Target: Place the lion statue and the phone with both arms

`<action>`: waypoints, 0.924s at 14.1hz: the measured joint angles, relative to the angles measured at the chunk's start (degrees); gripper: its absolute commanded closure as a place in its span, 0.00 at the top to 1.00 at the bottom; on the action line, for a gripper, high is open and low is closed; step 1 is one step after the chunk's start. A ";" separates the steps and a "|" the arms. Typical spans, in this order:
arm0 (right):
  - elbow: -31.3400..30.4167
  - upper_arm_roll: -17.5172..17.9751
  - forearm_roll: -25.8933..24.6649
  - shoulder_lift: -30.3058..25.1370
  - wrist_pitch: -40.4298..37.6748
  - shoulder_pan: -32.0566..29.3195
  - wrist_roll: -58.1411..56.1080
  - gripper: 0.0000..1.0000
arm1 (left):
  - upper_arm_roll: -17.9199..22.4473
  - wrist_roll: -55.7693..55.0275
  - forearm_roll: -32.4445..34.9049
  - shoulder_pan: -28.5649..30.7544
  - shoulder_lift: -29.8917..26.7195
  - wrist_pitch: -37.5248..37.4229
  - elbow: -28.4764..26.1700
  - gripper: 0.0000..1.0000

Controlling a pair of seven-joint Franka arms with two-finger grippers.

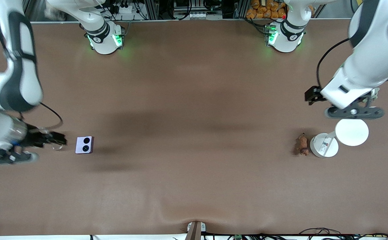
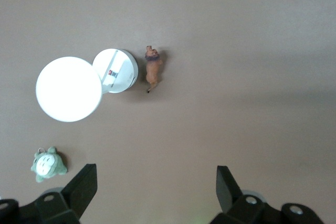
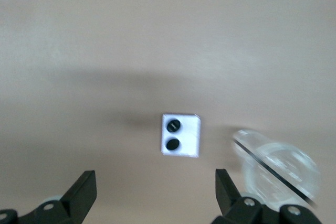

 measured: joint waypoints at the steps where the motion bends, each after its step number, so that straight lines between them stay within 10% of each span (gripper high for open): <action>1: -0.04 -0.01 -1.79 -3.17 -2.57 0.00 0.00 1.00 | 0.09 0.00 -0.82 0.35 -0.73 -0.89 0.84 1.00; 4: -0.15 0.55 -3.09 -11.59 -10.55 -0.78 0.38 1.00 | 0.32 0.01 -5.41 3.03 -3.94 -2.56 1.47 1.00; 8: -0.67 13.22 -3.53 -18.64 -18.66 -13.23 3.49 1.00 | 0.40 0.63 -8.60 6.61 -6.18 -3.52 1.48 1.00; 13: -0.82 14.03 -4.67 -20.33 -22.22 -14.33 4.82 1.00 | 0.61 1.81 -8.60 6.28 -7.74 -3.38 1.42 1.00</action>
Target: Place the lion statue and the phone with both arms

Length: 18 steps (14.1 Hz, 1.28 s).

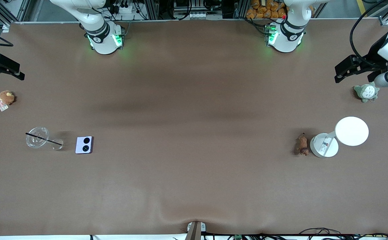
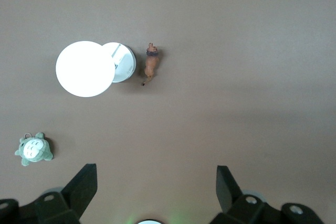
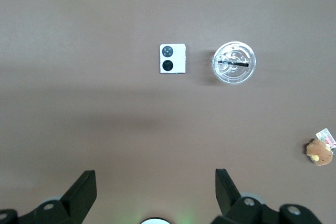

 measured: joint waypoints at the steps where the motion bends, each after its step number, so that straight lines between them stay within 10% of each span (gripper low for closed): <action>1: 0.00 -0.58 -0.24 -0.01 -0.02 0.41 0.00 1.00 | 1.09 0.01 0.00 -1.14 -0.69 -0.03 -0.35 1.00; 10: 0.79 -1.42 -1.74 -0.23 -0.52 1.69 0.24 1.00 | 15.44 0.03 -0.09 -13.25 -11.83 0.03 -13.12 1.00; 18: 0.85 -1.71 -1.76 -0.41 -5.04 1.71 7.30 1.00 | 16.94 0.04 -0.10 -13.40 -12.65 0.28 -13.97 1.00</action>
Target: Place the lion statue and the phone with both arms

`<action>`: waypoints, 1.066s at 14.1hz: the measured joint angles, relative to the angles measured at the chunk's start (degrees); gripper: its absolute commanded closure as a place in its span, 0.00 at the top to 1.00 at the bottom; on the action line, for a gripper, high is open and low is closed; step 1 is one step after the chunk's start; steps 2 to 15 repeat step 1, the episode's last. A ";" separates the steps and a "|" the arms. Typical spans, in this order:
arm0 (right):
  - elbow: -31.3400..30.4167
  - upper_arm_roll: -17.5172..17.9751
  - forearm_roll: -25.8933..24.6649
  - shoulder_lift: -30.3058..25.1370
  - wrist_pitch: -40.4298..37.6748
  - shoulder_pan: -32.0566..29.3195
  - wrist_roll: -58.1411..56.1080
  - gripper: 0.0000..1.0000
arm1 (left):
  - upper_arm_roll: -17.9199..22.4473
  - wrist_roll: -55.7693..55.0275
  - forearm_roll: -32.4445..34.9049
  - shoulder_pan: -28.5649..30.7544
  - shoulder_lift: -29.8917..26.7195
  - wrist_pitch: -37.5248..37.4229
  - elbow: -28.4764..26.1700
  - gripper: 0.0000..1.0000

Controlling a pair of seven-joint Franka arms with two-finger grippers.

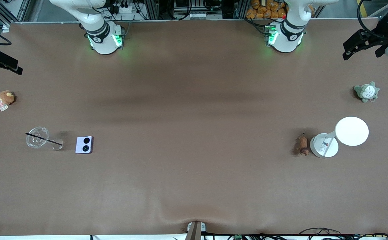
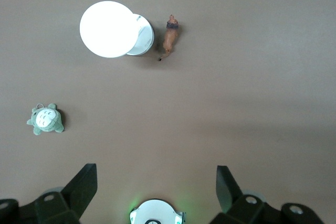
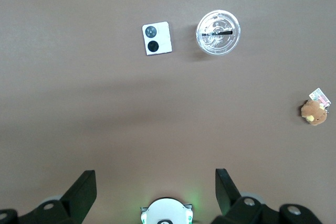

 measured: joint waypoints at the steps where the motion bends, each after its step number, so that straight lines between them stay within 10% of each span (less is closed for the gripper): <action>1: 0.01 0.00 0.00 0.00 0.01 0.00 0.04 1.00 | 0.02 0.00 0.00 0.02 0.14 -0.33 0.25 1.00; 15: 0.01 0.00 0.00 0.00 0.01 0.00 0.04 1.00 | 0.02 0.00 0.00 0.02 0.14 -0.33 0.25 1.00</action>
